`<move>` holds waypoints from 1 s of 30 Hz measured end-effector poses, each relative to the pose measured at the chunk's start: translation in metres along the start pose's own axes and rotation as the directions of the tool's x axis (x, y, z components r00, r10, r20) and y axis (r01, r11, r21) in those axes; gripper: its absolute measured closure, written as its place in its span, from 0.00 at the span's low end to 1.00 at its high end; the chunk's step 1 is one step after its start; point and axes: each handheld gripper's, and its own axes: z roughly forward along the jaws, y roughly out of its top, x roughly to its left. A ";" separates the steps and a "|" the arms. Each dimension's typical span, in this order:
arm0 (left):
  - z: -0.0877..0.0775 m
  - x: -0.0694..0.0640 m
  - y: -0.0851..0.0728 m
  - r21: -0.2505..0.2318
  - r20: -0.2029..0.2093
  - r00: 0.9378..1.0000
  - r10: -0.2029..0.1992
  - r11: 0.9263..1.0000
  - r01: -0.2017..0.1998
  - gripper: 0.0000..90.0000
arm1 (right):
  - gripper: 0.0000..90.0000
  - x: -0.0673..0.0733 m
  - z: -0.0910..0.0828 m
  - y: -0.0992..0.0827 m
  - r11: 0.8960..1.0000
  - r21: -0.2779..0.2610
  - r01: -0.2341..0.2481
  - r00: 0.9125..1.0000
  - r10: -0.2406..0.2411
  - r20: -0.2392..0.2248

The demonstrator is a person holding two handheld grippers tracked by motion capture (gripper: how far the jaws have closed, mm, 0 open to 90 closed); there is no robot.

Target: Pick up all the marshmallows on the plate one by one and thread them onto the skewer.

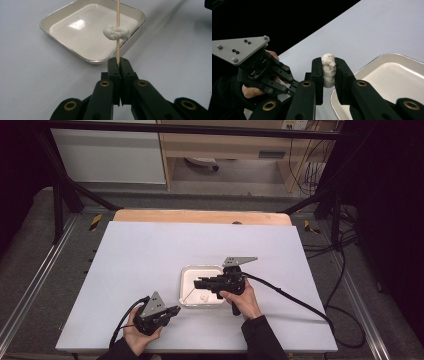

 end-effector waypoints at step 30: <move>0.007 -0.003 0.007 -0.045 -0.004 1.000 -0.031 0.999 0.030 0.98 | 0.70 0.002 0.017 -0.019 0.998 0.058 -0.021 1.000 0.021 -0.005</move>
